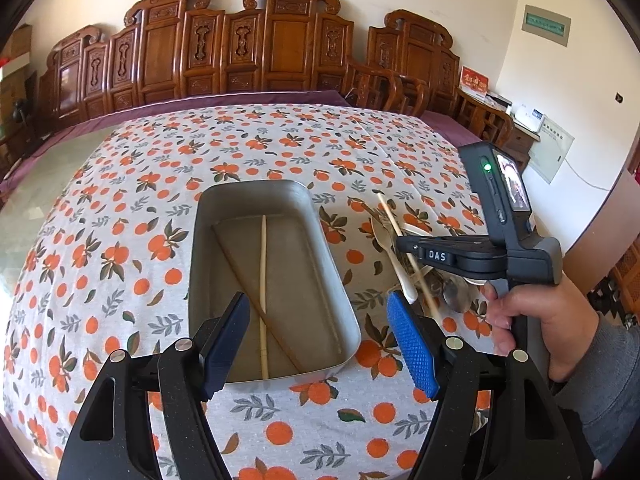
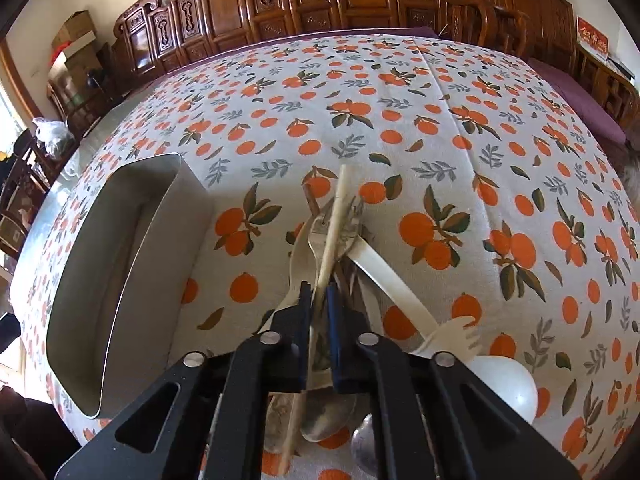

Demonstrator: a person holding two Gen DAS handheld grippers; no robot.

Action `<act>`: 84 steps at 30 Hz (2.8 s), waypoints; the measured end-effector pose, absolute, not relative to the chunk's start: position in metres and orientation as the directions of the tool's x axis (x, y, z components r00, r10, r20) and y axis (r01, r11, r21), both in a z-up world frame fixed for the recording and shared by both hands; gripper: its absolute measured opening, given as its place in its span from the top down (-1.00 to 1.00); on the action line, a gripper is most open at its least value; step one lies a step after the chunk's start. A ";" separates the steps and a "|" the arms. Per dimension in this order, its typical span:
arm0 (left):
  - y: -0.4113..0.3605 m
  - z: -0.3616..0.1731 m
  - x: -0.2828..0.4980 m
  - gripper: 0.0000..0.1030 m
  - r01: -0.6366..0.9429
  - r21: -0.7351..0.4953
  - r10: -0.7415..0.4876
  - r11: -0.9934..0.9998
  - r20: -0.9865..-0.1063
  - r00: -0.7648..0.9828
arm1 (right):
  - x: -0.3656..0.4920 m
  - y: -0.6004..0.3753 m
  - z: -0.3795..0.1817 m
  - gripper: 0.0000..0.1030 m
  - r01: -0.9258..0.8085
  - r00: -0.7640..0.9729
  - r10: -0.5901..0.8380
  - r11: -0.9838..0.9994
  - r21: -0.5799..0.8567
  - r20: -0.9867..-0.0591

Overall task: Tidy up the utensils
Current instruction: 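Reach the right tool into the utensil pile and grasp another wooden chopstick, then grasp a white plastic spoon with the left tool while the right holds a chopstick, then carry the white spoon over the grey tray and open the left tool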

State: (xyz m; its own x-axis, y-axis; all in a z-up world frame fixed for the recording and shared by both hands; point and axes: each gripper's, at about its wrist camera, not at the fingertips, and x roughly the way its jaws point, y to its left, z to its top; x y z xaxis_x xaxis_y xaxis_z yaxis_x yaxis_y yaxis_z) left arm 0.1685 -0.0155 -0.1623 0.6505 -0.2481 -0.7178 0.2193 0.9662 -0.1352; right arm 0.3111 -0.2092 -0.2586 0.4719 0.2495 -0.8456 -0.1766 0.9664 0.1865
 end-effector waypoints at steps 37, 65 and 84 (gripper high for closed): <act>-0.125 -0.178 0.233 0.07 0.327 -0.054 -0.219 0.943 -0.842 0.492 | 0.226 -0.349 -0.188 0.88 -0.199 0.611 0.294 0.956 0.217 -0.735; -0.132 -0.214 0.298 0.87 0.312 -0.034 -0.130 0.949 -0.947 0.293 | 0.228 -0.353 -0.192 0.88 -0.197 0.593 0.334 0.942 0.270 -0.732; -0.087 -0.164 0.250 0.87 0.300 -0.021 -0.145 0.954 -0.907 0.395 | 0.218 -0.327 -0.186 0.88 -0.257 0.593 0.341 0.939 0.230 -0.729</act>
State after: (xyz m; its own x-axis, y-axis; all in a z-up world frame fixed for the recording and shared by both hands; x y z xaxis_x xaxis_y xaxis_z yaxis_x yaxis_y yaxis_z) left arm 0.2501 -0.0869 -0.1643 0.3949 -0.1445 -0.9073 0.2999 0.9537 -0.0214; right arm 0.2185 -0.3269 -0.1860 0.5932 0.3412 -0.7292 -0.2571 0.9386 0.2300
